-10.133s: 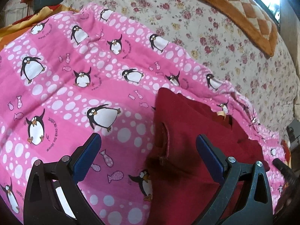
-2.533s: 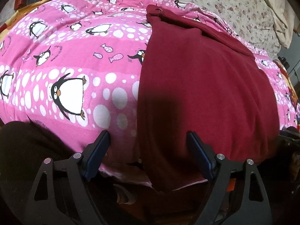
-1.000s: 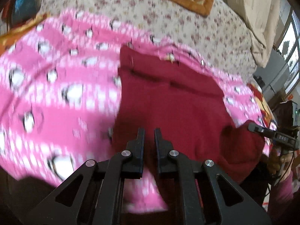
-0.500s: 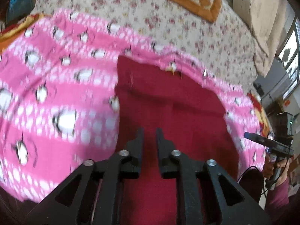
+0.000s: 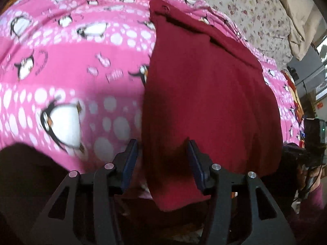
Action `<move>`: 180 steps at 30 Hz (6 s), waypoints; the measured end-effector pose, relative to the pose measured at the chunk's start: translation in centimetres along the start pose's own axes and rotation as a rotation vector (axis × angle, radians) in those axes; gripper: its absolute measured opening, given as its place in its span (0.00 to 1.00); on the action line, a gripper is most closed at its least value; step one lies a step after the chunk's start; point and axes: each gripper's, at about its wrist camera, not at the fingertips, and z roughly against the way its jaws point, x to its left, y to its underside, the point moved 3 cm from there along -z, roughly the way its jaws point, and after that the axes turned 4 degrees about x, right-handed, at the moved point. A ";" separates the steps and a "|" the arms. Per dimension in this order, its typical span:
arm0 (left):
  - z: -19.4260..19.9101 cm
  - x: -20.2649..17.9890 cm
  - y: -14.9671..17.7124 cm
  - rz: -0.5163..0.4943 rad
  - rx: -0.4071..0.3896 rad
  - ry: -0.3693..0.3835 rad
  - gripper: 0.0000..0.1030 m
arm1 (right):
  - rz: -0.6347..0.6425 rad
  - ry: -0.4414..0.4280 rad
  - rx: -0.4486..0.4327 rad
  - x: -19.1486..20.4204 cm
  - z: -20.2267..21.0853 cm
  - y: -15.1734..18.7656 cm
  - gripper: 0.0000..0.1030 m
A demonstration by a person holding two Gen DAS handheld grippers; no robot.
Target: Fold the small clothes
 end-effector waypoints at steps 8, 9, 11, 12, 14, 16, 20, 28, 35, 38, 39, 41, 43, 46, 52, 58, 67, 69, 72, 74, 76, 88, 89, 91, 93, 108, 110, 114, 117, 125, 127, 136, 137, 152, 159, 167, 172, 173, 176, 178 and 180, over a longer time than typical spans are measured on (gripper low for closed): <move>-1.2 -1.3 0.6 -0.038 0.046 0.002 0.48 | 0.037 0.023 0.022 1.0 -2.1 0.2 0.76; -1.2 -1.6 0.7 -0.051 0.049 0.001 0.47 | 0.033 0.021 0.021 1.0 -2.1 0.1 0.76; -1.3 -1.8 0.7 -0.059 0.049 0.000 0.25 | 0.029 0.016 0.012 0.9 -1.9 0.2 0.67; -1.3 -1.6 0.6 -0.052 0.051 0.006 0.15 | 0.042 0.012 0.009 1.0 -1.7 0.3 0.49; -0.6 -1.3 -0.2 0.001 0.052 0.095 0.10 | 0.055 0.003 -0.011 1.1 -1.6 -0.1 0.23; 0.3 -1.5 -1.1 0.009 0.030 0.142 0.09 | 0.062 -0.017 -0.037 1.3 -1.4 -0.8 0.18; 3.0 -2.8 -4.1 -0.022 -0.070 0.194 0.09 | 0.083 -0.090 -0.141 2.4 0.4 -3.4 0.15; 3.7 -3.2 -15.3 -0.008 -0.218 0.220 0.09 | 0.071 -0.101 -0.416 1.8 5.5 -12.5 0.12; -0.7 -2.1 -25.4 0.038 -0.252 0.143 0.09 | -0.026 -0.008 -0.525 -2.9 6.7 -21.3 0.12; -2.8 -1.1 -27.7 0.069 -0.237 0.137 0.09 | -0.121 0.006 -0.521 -6.5 4.7 -24.9 0.12; -3.4 -0.7 -28.2 0.076 -0.235 0.132 0.11 | -0.162 0.034 -0.495 -7.9 3.7 -25.8 0.12; -3.8 -0.2 -28.8 0.056 -0.230 0.131 0.24 | -0.217 0.021 -0.464 -9.5 2.7 -26.3 0.13; -3.0 0.5 -28.7 0.059 -0.254 0.150 0.50 | -0.211 -0.018 -0.482 -9.9 3.1 -26.2 0.23; -1.1 1.8 -28.4 0.108 -0.315 0.191 0.67 | -0.184 -0.032 -0.525 -9.5 4.8 -25.2 0.50; 0.0 1.4 -26.6 0.050 -0.322 0.075 0.67 | -0.052 0.047 -0.549 -6.6 7.4 -23.7 0.54; -1.0 0.5 -22.6 -0.026 -0.267 0.081 0.67 | 0.108 0.107 -0.397 -3.9 3.7 -23.6 0.53; -5.4 -1.5 -26.8 -0.075 -0.199 -0.058 0.67 | 0.012 0.242 -0.403 -6.5 1.0 -28.8 0.53; -6.3 -0.2 -28.7 0.016 -0.203 -0.075 0.67 | -0.044 0.297 -0.425 -7.6 0.4 -31.2 0.55; -7.8 2.4 -30.1 0.131 -0.143 -0.101 0.66 | -0.124 0.367 -0.401 -9.2 -0.8 -33.0 0.58; -7.5 3.0 -29.6 0.142 -0.137 -0.086 0.66 | -0.145 0.357 -0.394 -9.6 -0.5 -32.6 0.58; -6.4 3.3 -28.1 0.117 -0.153 -0.064 0.66 | -0.127 0.337 -0.418 -9.0 0.8 -31.1 0.59; -2.9 1.4 -18.1 -0.044 -0.146 0.021 0.67 | -0.075 0.305 -0.349 -6.6 4.0 -18.3 0.49; -3.2 1.4 -17.7 -0.041 -0.151 0.014 0.67 | -0.066 0.299 -0.319 -6.4 3.1 -17.8 0.46; -3.7 1.4 -17.2 -0.027 -0.158 0.015 0.67 | -0.051 0.290 -0.293 -6.2 1.7 -17.3 0.32; -3.8 1.4 -17.1 -0.013 -0.161 0.009 0.67 | -0.023 0.334 -0.285 -5.7 0.7 -17.3 0.21; -3.8 -0.5 -19.9 0.026 -0.225 -0.117 0.67 | -0.036 0.473 -0.380 -4.4 5.4 -16.4 0.19; -4.7 -0.5 -20.0 0.015 -0.219 -0.153 0.67 | -0.028 0.483 -0.416 -3.6 5.6 -17.7 0.46; -5.9 -0.4 -19.9 -0.006 -0.212 -0.172 0.67 | 0.008 0.476 -0.375 -2.8 2.5 -22.2 0.50; -6.3 -0.3 -20.0 -0.028 -0.216 -0.180 0.67 | 0.000 0.499 -0.324 -3.9 0.1 -25.2 0.50; -6.8 -0.2 -20.3 -0.045 -0.208 -0.161 0.67 | -0.147 0.641 -0.334 -9.6 -1.8 -30.2 0.42; -6.8 -0.2 -20.3 -0.041 -0.205 -0.156 0.67 | -0.160 0.677 -0.350 -8.6 -1.4 -29.9 0.43; -5.9 0.7 -19.7 0.013 -0.192 -0.110 0.67 | 0.106 0.429 -0.304 3.7 -5.0 -31.3 0.43; -5.8 1.1 -19.5 0.026 -0.188 -0.094 0.67 | 0.156 0.415 -0.291 5.6 -6.2 -32.0 0.43; -6.4 1.4 -20.1 0.031 -0.183 -0.082 0.68 | 0.242 0.484 -0.127 9.4 -20.7 -41.5 0.36; -6.4 1.3 -20.0 0.027 -0.185 -0.090 0.68 | 0.193 0.338 -0.156 9.8 -17.3 -39.8 0.53; -6.4 1.2 -19.6 0.031 -0.190 -0.089 0.68 | 0.261 0.317 -0.120 12.5 -17.3 -38.3 0.64; -6.5 1.1 -19.7 0.030 -0.189 -0.092 0.69 | 0.275 0.368 -0.065 13.4 -20.3 -38.4 0.71; -6.5 1.1 -19.8 0.030 -0.189 -0.091 0.69 | 0.272 0.387 -0.054 13.2 -20.9 -38.3 0.71; -6.6 1.2 -20.0 0.035 -0.189 -0.080 0.69 | 0.328 0.477 -0.051 13.2 -22.2 -38.2 0.71; -6.5 1.4 -20.2 0.049 -0.194 -0.055 0.69 | 0.349 0.502 -0.064 13.3 -21.9 -38.1 0.53; -6.5 1.7 -20.5 0.077 -0.204 -0.005 0.69 | 0.365 0.452 -0.086 13.5 -20.7 -37.9 0.34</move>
